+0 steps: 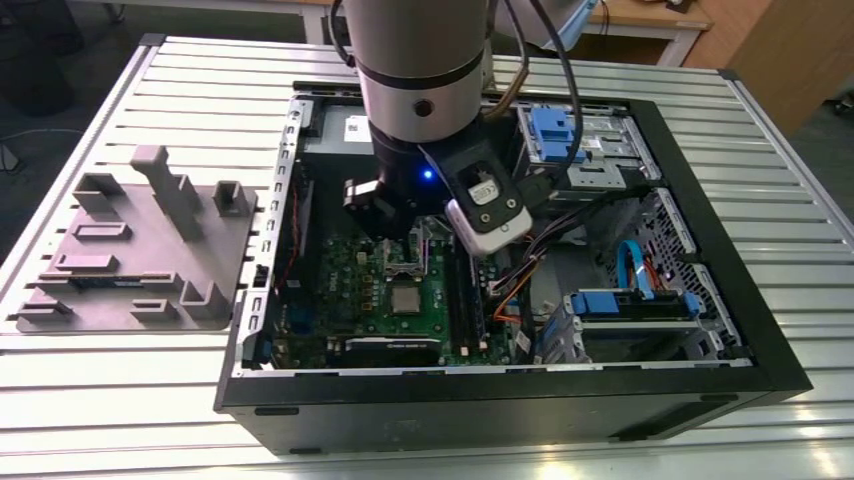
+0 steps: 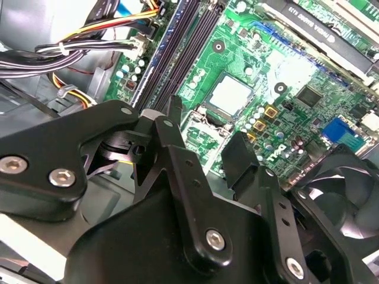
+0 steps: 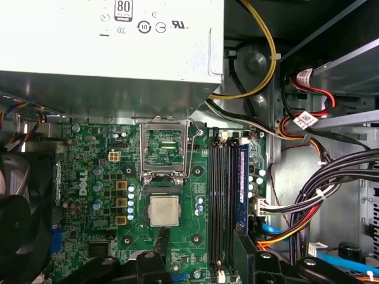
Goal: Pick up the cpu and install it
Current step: 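Place the cpu into insertion slot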
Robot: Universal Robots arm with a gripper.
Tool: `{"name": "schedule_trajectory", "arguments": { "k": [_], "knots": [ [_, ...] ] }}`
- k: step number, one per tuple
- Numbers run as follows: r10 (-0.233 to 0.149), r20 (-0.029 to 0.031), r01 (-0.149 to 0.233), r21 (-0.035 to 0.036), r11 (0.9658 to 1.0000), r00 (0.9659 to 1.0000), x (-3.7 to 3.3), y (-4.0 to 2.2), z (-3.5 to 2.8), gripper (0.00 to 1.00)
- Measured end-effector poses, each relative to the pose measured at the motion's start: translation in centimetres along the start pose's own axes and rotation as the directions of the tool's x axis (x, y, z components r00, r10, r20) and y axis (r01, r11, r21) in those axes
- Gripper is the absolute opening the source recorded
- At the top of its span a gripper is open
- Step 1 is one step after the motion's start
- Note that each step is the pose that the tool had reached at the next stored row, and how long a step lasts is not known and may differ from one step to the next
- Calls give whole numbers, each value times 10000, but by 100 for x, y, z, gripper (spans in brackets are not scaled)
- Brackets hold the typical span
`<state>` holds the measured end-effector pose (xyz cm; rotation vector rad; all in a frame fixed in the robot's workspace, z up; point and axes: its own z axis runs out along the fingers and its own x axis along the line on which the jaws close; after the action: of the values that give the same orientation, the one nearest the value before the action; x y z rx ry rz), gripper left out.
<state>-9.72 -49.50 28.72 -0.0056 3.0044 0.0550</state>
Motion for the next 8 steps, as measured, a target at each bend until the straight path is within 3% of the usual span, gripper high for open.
{"name": "schedule_trajectory", "arguments": {
  "k": [1,2,3,7,8],
  "knots": [
    [0,7,0,0,10000,10000,0,0,-2,54],
    [1,-47,-1,-2,10000,10000,0,1,2,54],
    [7,-172,-7,1,10000,9999,1,0,4,54],
    [8,-214,-8,1,10000,9998,1,0,4,54],
    [10,-292,-10,-2,10000,9996,1,0,9,54]
  ]
}}
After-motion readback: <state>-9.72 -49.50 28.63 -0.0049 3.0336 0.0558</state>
